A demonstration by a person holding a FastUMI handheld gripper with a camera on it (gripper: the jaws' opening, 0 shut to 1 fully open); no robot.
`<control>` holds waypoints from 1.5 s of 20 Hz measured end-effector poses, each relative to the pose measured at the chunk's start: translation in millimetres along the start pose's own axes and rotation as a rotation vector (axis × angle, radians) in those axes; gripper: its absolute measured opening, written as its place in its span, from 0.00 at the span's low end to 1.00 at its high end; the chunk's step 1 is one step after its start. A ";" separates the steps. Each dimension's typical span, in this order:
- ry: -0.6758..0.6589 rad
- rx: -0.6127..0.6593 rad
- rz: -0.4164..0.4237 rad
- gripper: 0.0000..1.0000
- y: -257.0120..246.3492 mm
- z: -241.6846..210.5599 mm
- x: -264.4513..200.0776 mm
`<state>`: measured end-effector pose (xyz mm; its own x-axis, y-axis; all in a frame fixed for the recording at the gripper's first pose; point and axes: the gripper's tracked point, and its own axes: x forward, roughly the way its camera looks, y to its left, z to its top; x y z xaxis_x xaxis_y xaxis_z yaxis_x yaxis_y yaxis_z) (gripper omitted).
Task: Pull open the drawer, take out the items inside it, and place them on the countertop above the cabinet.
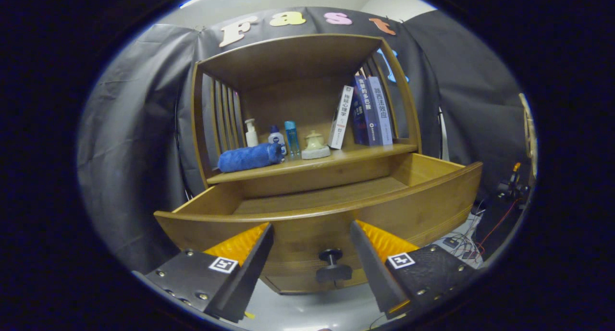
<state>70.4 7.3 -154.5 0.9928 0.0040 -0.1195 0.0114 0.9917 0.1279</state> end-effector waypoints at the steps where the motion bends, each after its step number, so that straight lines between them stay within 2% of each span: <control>1: 0.000 -0.001 0.003 0.98 0.3 1.6 5.3; 8: -0.026 0.001 0.038 0.98 -5.1 8.8 26.2; 17: -0.091 0.004 0.041 0.98 -6.1 14.1 38.7; 24: -0.087 -0.003 0.039 0.98 -2.6 15.0 58.0; 30: -0.094 -0.079 0.031 0.99 0.8 14.5 83.6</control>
<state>155.1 6.6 -150.1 0.9994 0.0268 -0.0233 -0.0256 0.9983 0.0522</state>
